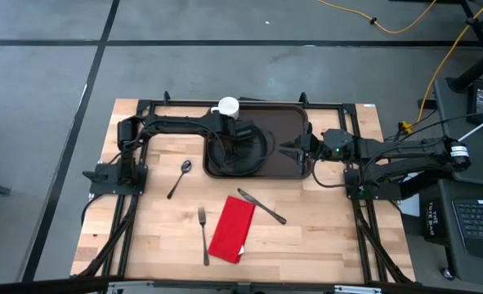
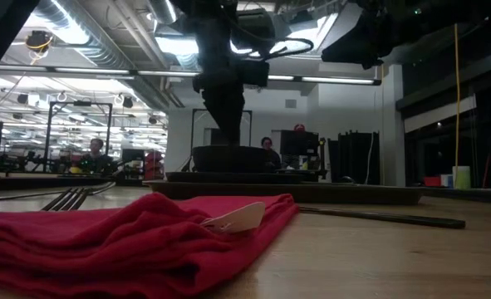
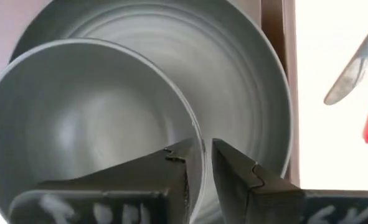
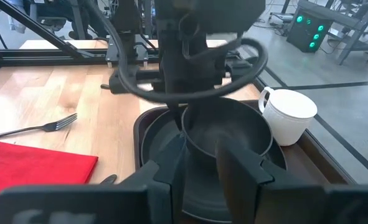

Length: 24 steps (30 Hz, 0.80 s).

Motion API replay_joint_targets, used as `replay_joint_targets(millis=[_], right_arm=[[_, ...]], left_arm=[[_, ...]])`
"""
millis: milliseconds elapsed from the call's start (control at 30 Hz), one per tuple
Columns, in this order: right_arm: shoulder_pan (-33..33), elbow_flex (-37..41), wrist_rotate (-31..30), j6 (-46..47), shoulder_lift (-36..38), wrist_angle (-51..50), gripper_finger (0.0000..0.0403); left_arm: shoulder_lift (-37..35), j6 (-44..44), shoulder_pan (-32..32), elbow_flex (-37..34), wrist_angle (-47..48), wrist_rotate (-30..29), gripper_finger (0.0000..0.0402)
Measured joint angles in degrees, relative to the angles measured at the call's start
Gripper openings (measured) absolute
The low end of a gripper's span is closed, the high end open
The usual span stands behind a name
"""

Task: Set up tray
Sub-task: Put the black bowl on the black plate on the brown serving tray, then put the red table napkin on the brown serving tray to the top right of the black plate

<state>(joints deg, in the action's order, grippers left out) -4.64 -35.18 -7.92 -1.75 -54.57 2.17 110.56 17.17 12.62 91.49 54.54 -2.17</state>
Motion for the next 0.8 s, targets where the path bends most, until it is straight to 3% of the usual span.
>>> replay_joint_targets(millis=[267,400,567,800], right_arm=[[0.00,0.00,0.00,-0.01,-0.02,0.00,0.0092],[0.02,0.00,0.00,0.03,-0.02,-0.71,0.0092],[0.05,0.00,0.01,0.13,-0.02,-1.85,0.0092],[1.04,0.00,0.46,1.65,-0.18,-1.43,0.0092]], left_arm=[[-0.42,-3.18,-0.62,8.58,12.71,-1.37,0.0046],[-5.11,-4.33,-1.83,7.68,12.08,-3.82,0.0027],[-14.41,-5.32,-4.48,0.62,6.11,-6.29,0.0003],[-30.51,-7.54,-8.94,-18.84,-9.90,-6.22,0.0001]])
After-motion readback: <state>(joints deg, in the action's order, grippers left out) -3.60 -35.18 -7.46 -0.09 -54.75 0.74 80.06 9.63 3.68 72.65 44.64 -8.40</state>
